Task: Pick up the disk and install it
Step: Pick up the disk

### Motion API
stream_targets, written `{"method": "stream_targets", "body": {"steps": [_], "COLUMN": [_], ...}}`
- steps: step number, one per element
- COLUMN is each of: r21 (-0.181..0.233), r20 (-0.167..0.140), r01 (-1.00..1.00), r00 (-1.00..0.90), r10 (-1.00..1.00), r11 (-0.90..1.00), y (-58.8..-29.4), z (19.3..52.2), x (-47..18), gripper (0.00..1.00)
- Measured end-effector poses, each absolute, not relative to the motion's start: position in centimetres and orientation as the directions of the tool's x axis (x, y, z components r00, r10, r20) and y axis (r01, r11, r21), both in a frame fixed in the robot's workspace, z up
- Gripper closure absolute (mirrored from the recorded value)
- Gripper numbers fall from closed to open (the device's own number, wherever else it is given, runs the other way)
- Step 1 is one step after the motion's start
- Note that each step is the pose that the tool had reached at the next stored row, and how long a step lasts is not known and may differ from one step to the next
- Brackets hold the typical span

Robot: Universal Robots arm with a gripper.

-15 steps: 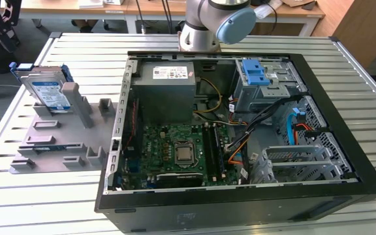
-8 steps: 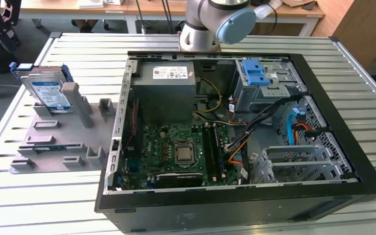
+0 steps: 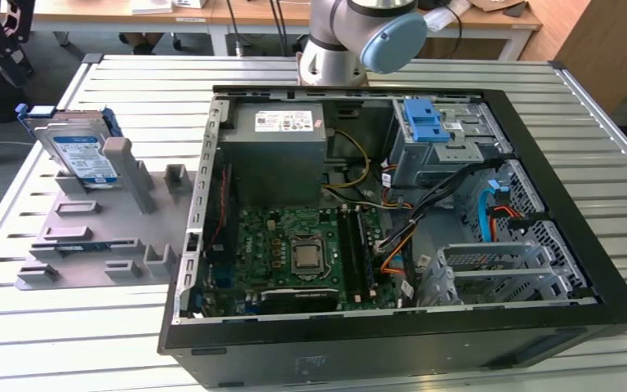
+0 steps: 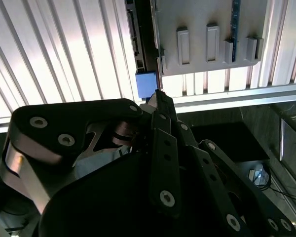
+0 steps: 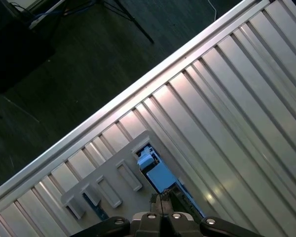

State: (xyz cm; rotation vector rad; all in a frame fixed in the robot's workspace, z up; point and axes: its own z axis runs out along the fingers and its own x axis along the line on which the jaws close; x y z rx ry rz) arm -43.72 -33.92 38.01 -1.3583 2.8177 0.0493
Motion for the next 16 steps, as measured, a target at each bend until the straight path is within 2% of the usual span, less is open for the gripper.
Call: {"method": "stream_targets", "body": {"steps": [16], "r21": [0.023], "r20": [-0.026], "r01": [-0.798], "r00": [-0.603], "r10": [-0.797], "r11": [0.602], "y": [-33.92], "z": [38.02], "x": [-43.72], "gripper": [0.89]}}
